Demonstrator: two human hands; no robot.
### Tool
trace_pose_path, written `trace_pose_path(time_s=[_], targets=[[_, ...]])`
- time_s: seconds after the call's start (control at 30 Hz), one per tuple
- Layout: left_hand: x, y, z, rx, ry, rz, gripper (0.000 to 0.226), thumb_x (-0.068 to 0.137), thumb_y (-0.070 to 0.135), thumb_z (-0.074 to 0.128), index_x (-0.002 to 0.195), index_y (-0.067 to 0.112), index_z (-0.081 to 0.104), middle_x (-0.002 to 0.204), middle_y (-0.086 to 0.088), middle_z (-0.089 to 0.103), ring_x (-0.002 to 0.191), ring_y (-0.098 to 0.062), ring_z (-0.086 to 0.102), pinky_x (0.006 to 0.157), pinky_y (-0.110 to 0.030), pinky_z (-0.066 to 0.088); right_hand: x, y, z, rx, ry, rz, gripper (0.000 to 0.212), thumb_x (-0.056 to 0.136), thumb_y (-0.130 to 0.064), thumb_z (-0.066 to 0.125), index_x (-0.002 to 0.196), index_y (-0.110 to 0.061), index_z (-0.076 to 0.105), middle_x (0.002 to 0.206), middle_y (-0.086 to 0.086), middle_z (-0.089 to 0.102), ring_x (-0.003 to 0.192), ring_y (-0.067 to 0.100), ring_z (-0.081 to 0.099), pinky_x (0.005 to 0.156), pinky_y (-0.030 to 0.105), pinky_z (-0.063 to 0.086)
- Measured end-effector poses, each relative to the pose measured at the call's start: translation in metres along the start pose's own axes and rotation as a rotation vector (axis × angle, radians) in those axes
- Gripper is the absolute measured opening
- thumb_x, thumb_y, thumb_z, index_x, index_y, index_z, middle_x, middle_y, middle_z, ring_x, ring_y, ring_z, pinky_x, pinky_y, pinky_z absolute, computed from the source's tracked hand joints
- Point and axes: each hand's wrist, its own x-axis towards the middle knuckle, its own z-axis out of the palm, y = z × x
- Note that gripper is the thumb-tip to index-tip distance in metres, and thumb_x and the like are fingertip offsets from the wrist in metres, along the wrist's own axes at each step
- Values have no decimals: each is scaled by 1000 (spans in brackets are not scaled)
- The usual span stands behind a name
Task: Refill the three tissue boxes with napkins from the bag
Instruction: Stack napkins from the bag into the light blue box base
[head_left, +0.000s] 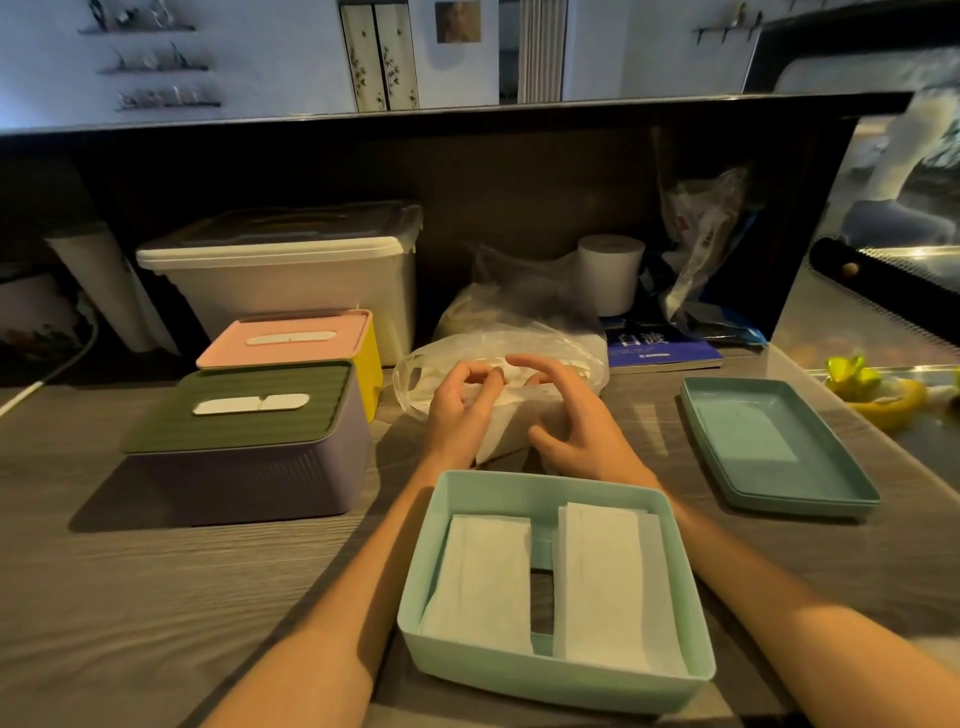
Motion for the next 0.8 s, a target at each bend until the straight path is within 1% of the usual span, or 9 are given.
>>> trace_pose_path(time_s=[0.07,0.17,0.3,0.37,0.43,0.5,0.57,0.67,0.8], targets=[[0,0,0,-24,29,-40,5,100,24,60,98,24,65,102,1,68,103,-23,63,94,-43,53,-2,4,-1,-108,-4,35,69,88,-8,67,148,-32,44,146,-4,47,133,5,44,112,16,33],[-1,4,0,-52,45,-95,3,99,23,62,100,24,64,102,4,65,103,-25,62,83,-39,54,-3,9,0,-183,-22,53,65,90,-12,70,148,-30,46,142,0,47,129,10,46,111,24,38],[2,4,-8,-1,-63,-79,25,104,34,53,109,15,69,103,8,69,105,-15,63,94,-35,51,-1,9,-2,-121,1,72,67,93,-12,69,151,-31,41,154,-4,44,140,7,40,117,26,33],[4,6,-12,44,-172,-49,41,100,51,50,113,16,69,112,9,69,111,-8,61,94,-23,47,-1,8,-2,-101,2,63,72,94,-16,71,155,-30,35,159,-7,39,143,3,35,116,17,29],[5,6,-18,111,-251,-12,51,88,64,62,118,22,67,119,10,68,117,-6,59,93,-19,46,-1,7,-2,-77,-17,57,79,95,-18,72,158,-30,27,162,-10,32,144,-2,28,112,5,22],[5,3,-29,197,-325,11,49,79,51,79,120,27,63,120,9,66,112,-6,62,90,-21,53,0,7,-4,-45,-41,68,81,95,-17,71,159,-32,23,164,-9,29,147,2,27,116,13,23],[4,0,-38,226,-370,30,52,75,31,88,120,28,62,117,9,67,107,-5,64,89,-23,56,1,8,-9,-62,-38,73,78,95,-14,69,158,-33,27,162,-6,35,145,11,36,117,25,32],[5,3,-43,231,-337,116,48,77,16,86,121,20,67,114,9,71,106,-5,66,91,-20,53,2,10,-15,-155,21,28,64,96,-15,70,152,-31,42,142,-10,54,117,14,60,100,30,52],[7,7,-45,245,-313,157,42,81,14,83,120,21,68,114,7,72,105,-2,66,90,-19,54,5,9,-20,-75,70,21,64,93,-19,74,148,-31,46,122,-11,61,111,6,63,92,19,54]])
